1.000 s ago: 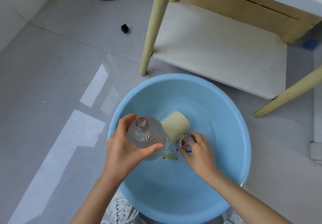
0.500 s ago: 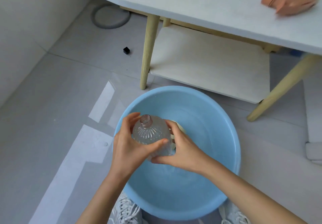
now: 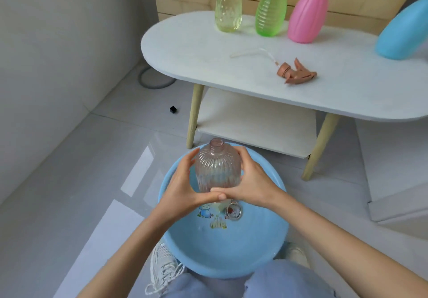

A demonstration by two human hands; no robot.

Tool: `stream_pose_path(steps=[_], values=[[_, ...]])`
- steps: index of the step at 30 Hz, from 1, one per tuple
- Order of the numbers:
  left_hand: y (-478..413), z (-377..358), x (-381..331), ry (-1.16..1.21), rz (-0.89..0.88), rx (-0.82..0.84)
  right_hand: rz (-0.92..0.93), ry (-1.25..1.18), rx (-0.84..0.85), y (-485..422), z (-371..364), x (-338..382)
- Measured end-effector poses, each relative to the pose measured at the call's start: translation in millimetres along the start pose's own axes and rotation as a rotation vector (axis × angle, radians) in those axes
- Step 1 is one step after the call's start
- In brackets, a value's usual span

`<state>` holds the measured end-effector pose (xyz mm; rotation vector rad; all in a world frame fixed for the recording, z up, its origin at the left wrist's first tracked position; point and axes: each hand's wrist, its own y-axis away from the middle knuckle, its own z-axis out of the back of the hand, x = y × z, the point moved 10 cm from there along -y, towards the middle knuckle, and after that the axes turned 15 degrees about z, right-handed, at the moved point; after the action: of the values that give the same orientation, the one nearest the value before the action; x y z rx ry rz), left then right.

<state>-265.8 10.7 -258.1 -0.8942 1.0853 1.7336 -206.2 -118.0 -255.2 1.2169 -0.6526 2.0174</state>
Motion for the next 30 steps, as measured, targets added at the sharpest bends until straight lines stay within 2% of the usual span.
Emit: stream_pose_path(steps=[7,13,17,23,27,30], values=[[16.7,-8.1,-74.8,0.12,-0.114,0.211,0.052,-0.014,0.016,1.9,40.2,59.4],[23.9,-4.8,-120.6,0.1,-0.196,0.275,0.08,-0.03,0.02,3.6,63.5,101.2],[24.2,2.7,-136.1,0.139,-0.176,0.197,0.117,-0.048,0.041,2.7,71.3,117.5],[25.6,18.4,-152.6,0.173,-0.189,0.083,0.191,-0.031,0.192,-8.8,103.7,137.2],[20.9,24.9,-149.8,0.177,-0.183,0.042,0.142,0.237,0.001,-34.2,165.3,110.9],[11.9,30.7,-146.8,0.184,-0.174,0.005,0.132,0.473,-0.054,-57.3,191.3,86.9]])
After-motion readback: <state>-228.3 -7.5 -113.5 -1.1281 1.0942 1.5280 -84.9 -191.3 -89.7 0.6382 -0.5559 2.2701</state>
